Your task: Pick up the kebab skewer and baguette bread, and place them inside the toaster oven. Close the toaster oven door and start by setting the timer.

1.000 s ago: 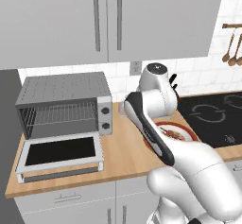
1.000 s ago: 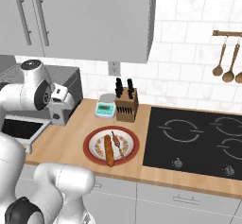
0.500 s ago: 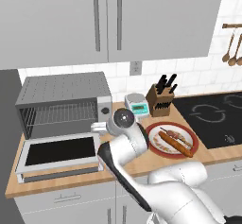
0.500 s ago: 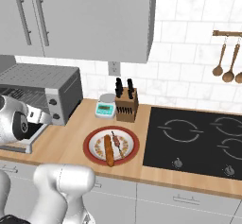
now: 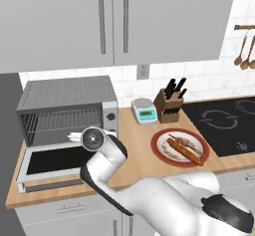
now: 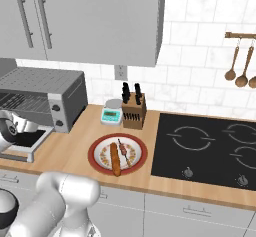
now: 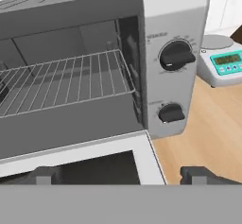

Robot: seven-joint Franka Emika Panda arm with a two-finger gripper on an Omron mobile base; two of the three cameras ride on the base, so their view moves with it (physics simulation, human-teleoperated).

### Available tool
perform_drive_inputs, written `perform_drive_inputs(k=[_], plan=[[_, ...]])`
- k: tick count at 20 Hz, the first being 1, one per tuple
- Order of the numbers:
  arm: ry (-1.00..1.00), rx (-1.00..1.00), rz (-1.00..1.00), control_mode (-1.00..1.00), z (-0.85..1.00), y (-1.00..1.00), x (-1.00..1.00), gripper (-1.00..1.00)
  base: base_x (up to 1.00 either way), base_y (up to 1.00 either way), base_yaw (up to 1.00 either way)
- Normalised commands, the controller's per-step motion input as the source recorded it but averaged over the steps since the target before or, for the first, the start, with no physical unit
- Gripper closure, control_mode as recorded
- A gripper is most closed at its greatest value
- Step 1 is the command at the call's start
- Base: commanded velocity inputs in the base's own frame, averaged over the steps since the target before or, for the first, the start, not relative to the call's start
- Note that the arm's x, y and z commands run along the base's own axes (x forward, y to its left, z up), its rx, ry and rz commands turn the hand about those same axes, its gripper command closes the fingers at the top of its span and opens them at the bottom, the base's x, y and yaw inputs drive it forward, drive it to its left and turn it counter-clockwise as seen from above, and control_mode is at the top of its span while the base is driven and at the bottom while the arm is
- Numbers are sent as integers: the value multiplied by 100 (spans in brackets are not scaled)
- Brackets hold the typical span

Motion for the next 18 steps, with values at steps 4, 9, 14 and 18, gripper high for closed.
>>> perform_drive_inputs(k=[4, 9, 14, 18], plan=[[0, -1, -14, -100, 7, 98, 0, -100, 0, 0, 0], [-5, -15, -14, -100, 7, 47, 0, -100, 0, 0, 0], [-15, -22, -11, -100, 8, 11, 0, -100, 0, 0, 0], [-13, -17, -3, -100, 0, 0, 8, -100, 0, 0, 0]])
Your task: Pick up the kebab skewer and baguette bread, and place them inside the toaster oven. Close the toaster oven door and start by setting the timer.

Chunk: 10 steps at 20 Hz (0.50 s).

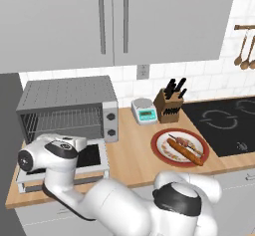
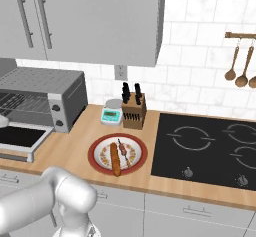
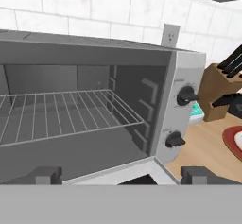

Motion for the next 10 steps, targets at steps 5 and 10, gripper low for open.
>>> perform_drive_inputs(k=[5, 10], plan=[[-2, -7, 2, -100, 5, -1, 29, -100, 0, 0, 0], [0, -1, 6, -100, 2, 0, 37, -100, 0, 0, 0]])
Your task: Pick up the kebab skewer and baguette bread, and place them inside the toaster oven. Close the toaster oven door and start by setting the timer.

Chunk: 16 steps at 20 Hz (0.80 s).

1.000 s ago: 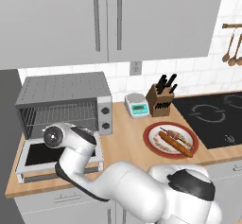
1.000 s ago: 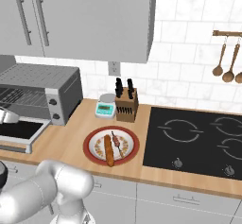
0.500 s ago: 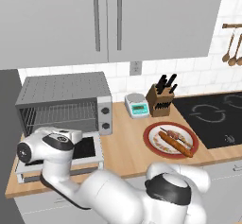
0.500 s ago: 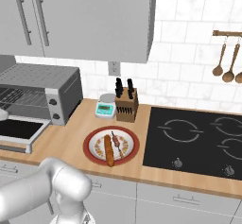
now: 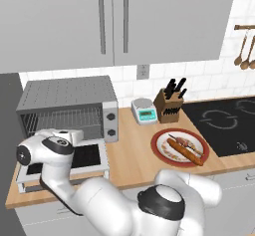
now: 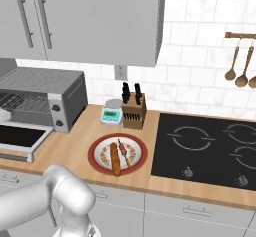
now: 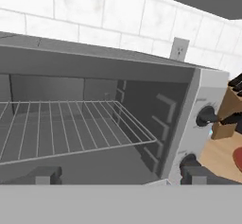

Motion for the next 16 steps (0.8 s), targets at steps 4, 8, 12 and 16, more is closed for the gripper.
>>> perform_drive_inputs(k=[4, 8, 12, 16], plan=[[-1, 0, 4, -100, -1, 0, 49, -100, 0, 0, 0], [0, 0, 4, -100, -15, 0, 37, -100, 0, 0, 0], [-2, 0, 3, -100, -24, 0, 42, -100, 0, 0, 0], [0, 0, 3, -100, -22, 0, 46, -100, 0, 0, 0]])
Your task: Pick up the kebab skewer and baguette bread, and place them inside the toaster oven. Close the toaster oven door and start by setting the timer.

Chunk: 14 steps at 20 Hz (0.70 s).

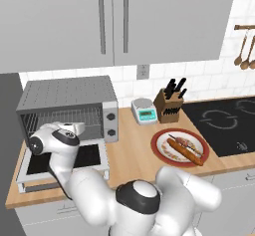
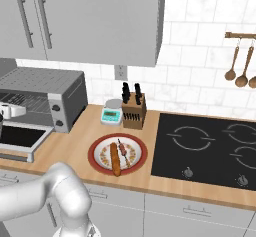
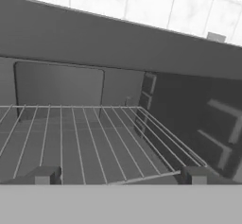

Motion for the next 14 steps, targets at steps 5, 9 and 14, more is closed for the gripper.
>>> perform_drive_inputs(k=[5, 9, 14], plan=[[0, 0, 3, -100, -36, 0, 28, -100, 0, 0, 0], [0, 0, 2, -100, -19, 1, 26, -100, 0, 0, 0], [0, 0, 3, -100, 0, 0, 23, -100, 0, 0, 0]])
